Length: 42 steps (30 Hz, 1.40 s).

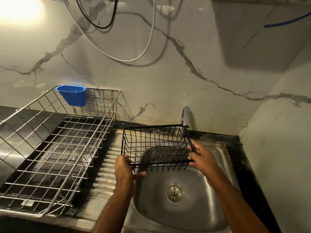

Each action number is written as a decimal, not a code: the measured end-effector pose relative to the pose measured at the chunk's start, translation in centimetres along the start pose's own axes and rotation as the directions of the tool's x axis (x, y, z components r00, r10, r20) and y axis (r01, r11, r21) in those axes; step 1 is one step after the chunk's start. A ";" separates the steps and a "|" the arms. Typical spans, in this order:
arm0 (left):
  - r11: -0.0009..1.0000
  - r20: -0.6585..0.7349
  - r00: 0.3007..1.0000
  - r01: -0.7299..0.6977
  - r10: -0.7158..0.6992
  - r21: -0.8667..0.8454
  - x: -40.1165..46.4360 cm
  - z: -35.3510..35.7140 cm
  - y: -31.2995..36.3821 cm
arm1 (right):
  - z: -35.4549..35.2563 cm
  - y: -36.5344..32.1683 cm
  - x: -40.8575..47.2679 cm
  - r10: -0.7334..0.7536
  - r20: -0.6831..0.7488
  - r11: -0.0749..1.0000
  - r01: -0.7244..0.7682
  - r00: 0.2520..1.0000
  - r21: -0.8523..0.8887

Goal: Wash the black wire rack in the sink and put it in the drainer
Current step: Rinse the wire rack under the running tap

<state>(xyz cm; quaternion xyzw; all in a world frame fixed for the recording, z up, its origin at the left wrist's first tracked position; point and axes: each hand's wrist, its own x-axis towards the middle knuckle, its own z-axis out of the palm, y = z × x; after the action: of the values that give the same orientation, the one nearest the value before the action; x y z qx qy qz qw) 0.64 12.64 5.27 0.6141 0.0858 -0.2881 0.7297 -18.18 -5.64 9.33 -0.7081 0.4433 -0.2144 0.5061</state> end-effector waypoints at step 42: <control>0.978 0.081 0.975 -0.205 0.208 -0.040 -2.1 0.9 0.4 | -0.4 0.5 2.1 -0.039 -0.007 0.998 0.039 0.999 0.042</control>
<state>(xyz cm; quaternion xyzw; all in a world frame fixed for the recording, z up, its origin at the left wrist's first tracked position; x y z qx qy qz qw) -1.04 12.45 6.80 0.5954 -0.0052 -0.2353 0.7682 -17.62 -7.64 8.71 -0.7052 0.4262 -0.2358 0.5153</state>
